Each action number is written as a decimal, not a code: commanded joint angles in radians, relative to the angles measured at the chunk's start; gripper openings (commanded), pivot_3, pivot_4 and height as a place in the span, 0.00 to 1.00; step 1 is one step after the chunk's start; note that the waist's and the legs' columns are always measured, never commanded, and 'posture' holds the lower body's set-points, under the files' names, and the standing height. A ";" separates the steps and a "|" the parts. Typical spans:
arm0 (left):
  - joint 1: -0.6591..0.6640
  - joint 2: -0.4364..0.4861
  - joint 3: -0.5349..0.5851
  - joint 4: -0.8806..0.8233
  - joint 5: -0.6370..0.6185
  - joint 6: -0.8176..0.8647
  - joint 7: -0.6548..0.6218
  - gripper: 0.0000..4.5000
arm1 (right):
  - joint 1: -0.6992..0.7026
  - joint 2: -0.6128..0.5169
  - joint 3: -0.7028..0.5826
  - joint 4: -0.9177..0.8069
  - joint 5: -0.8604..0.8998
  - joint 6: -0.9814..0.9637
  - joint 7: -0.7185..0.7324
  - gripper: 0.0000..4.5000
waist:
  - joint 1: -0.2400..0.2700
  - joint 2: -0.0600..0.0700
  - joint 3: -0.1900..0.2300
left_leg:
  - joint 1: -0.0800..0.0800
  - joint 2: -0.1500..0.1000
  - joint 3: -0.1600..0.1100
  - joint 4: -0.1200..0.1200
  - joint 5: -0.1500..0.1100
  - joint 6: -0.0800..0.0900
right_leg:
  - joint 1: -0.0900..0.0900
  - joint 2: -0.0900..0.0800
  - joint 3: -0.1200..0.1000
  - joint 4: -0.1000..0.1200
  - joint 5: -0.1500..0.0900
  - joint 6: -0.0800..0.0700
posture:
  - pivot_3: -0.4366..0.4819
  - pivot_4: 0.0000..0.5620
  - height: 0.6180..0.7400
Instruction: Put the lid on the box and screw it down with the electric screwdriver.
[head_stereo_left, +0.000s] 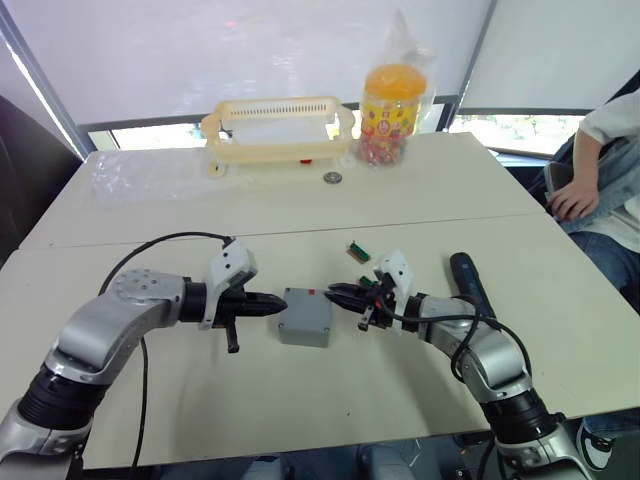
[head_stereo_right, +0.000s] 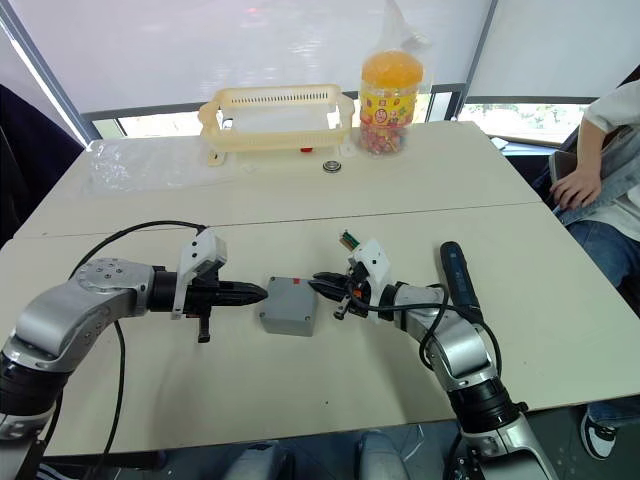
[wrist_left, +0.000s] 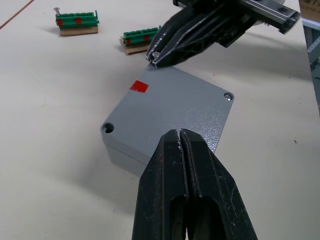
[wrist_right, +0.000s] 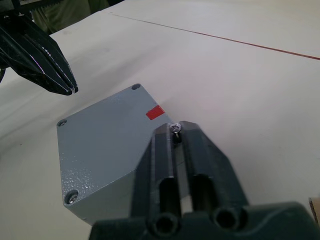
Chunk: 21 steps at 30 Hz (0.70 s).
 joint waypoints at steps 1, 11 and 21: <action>0.000 -0.001 0.014 -0.031 -0.004 -0.008 0.001 0.00 | -0.006 -0.002 -0.016 -0.029 0.008 -0.012 0.004 0.53 | 0.000 0.000 0.000 | 0.000 0.000 0.000 0.000 0.000 0.000 | 0.000 0.000 0.000 0.000 0.000 0.000 | 0.48 0.27 1.00; -0.015 -0.010 0.015 -0.017 -0.005 -0.014 -0.004 0.00 | -0.059 -0.019 -0.111 -0.161 0.117 0.116 -0.029 0.74 | 0.000 0.000 0.000 | 0.000 0.000 0.000 0.000 0.000 0.000 | 0.000 0.000 0.000 0.000 0.000 0.000 | 0.48 0.27 1.00; -0.090 -0.013 -0.050 0.069 0.046 -0.116 -0.124 0.00 | -0.336 -0.490 -0.343 -0.164 0.388 0.726 -0.004 0.99 | 0.006 0.000 0.000 | -0.001 0.000 0.001 0.001 0.000 0.001 | 0.002 -0.001 -0.002 -0.004 0.000 0.000 | 0.48 0.27 1.00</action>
